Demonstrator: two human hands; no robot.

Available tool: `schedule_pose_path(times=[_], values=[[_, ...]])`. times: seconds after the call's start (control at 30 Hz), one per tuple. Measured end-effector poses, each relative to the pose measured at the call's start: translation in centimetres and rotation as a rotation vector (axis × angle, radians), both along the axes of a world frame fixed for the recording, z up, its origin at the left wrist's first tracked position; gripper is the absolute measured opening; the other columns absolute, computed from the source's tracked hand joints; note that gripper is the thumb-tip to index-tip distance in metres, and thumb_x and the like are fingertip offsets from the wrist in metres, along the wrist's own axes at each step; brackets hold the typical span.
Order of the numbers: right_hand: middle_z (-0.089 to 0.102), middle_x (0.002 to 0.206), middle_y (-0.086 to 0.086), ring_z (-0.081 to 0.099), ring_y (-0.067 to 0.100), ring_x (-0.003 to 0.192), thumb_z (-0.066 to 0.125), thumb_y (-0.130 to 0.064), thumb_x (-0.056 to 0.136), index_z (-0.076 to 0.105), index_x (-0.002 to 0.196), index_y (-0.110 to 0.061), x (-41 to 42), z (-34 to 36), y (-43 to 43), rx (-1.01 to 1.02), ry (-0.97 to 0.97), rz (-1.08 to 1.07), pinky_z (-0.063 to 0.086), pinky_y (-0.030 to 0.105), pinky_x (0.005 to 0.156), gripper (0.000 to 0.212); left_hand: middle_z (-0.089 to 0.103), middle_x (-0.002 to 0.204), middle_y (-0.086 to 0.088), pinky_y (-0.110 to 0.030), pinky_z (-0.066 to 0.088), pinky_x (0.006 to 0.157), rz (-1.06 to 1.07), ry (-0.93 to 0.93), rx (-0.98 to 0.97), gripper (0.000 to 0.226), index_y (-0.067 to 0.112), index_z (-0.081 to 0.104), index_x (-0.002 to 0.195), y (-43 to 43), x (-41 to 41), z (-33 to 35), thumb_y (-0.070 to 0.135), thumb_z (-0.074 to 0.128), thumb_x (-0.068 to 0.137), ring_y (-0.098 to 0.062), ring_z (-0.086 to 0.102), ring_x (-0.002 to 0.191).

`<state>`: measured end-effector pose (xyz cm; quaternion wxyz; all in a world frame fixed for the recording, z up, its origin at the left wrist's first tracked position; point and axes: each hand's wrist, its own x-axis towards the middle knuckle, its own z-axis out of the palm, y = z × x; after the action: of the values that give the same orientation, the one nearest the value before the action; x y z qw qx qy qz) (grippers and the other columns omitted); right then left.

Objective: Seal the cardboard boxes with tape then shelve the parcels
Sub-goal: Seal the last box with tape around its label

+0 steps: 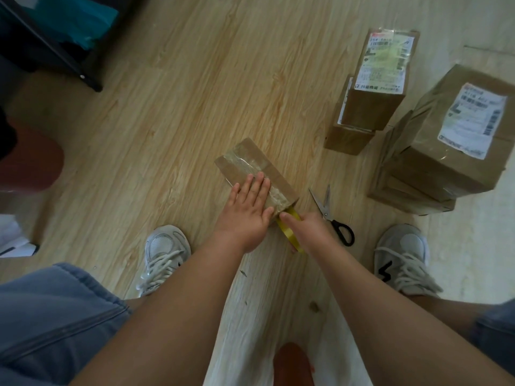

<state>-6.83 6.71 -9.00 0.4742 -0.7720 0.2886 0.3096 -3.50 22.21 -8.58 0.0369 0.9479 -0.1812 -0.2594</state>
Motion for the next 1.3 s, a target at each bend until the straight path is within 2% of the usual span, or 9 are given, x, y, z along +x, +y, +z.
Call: schedule_pose_path(times=[0.17,0.3,0.47,0.57,0.7,0.9,1.0,1.17,1.3], values=[[0.067,0.079,0.003,0.07,0.026,0.079,0.059,-0.055,0.094,0.064,0.085,-0.023,0.5,-0.7,-0.6,0.007,0.05,0.075,0.06,0.042,0.079,0.035,-0.027,0.161,-0.001,-0.039,-0.012,0.122,-0.005,-0.005,0.02,0.061,0.016,-0.019,0.154,-0.3,0.0,0.5,0.04,0.01,0.106,-0.015,-0.026,0.148],[0.069,0.08,0.004,0.071,0.025,0.076,0.058,-0.056,0.094,0.069,0.094,-0.019,0.5,-0.6,-0.8,0.029,0.042,0.08,0.058,0.036,0.071,0.038,0.004,0.164,-0.008,-0.041,0.016,0.118,-0.016,-0.095,0.001,0.066,0.013,0.013,0.155,-1.2,1.6,3.0,0.028,0.041,0.098,-0.026,0.006,0.149],[0.068,0.079,0.002,0.067,0.02,0.072,0.056,-0.055,0.096,0.068,0.094,-0.017,0.1,-0.2,-0.9,0.01,0.018,0.104,0.047,0.027,0.059,0.041,-0.027,0.161,-0.003,-0.042,0.029,0.111,-0.442,-0.152,0.285,0.111,0.021,-0.024,0.153,-2.0,2.2,3.4,0.017,0.065,0.087,-0.028,-0.011,0.151],[0.067,0.08,0.001,0.065,0.018,0.074,0.053,-0.056,0.097,0.066,0.092,-0.019,0.3,0.0,-0.8,-0.012,0.02,0.116,0.043,0.026,0.055,0.039,-0.017,0.164,-0.004,-0.042,0.035,0.104,-0.515,-0.181,0.371,0.114,0.017,-0.027,0.151,-3.2,2.5,3.2,0.024,0.067,0.088,-0.028,-0.01,0.152],[0.067,0.079,0.0,0.063,0.014,0.071,0.058,-0.054,0.095,0.064,0.084,-0.02,0.6,0.5,-1.5,-0.001,-0.004,0.107,0.044,0.027,0.058,0.037,-0.005,0.164,-0.003,-0.041,0.042,0.099,-0.482,-0.15,0.398,0.108,0.018,-0.016,0.155,-4.3,3.6,3.4,0.027,0.068,0.087,-0.028,-0.005,0.152],[0.068,0.073,-0.002,0.066,0.015,0.072,0.073,-0.049,0.086,0.073,0.083,-0.016,1.9,3.3,-2.3,0.047,-0.167,0.105,0.052,0.034,0.069,0.033,0.0,0.164,0.005,-0.037,0.047,0.099,-0.293,-0.083,0.228,0.11,0.027,-0.003,0.157,-2.2,5.8,5.0,0.015,0.076,0.081,-0.019,-0.001,0.152],[0.063,0.071,0.0,0.06,0.013,0.068,0.075,-0.044,0.085,0.073,0.084,-0.012,2.5,6.0,-2.1,0.057,-0.26,0.134,0.046,0.031,0.066,0.033,0.003,0.165,0.004,-0.036,0.035,0.114,-0.192,-0.023,0.093,0.124,0.027,0.002,0.158,-0.6,6.7,6.4,0.017,0.087,0.068,-0.017,0.005,0.152],[0.061,0.064,-0.009,0.057,0.008,0.066,0.075,-0.047,0.084,0.072,0.072,-0.019,3.2,10.1,-3.8,0.055,-0.304,0.179,0.043,0.027,0.063,0.031,0.005,0.165,0.002,-0.027,0.024,0.116,-0.044,0.12,-0.126,0.132,0.025,0.006,0.158,-0.4,6.6,7.2,0.018,0.092,0.058,-0.016,0.015,0.15],[0.071,0.092,-0.006,0.062,0.008,0.09,0.071,-0.05,0.085,0.077,0.09,-0.023,3.6,13.0,-5.2,0.124,-0.288,0.185,0.042,0.023,0.074,0.028,0.013,0.164,-0.001,-0.026,0.023,0.119,0.114,0.247,-0.313,0.134,0.025,0.01,0.158,0.1,6.9,6.9,0.008,0.093,0.054,-0.015,0.017,0.149]])
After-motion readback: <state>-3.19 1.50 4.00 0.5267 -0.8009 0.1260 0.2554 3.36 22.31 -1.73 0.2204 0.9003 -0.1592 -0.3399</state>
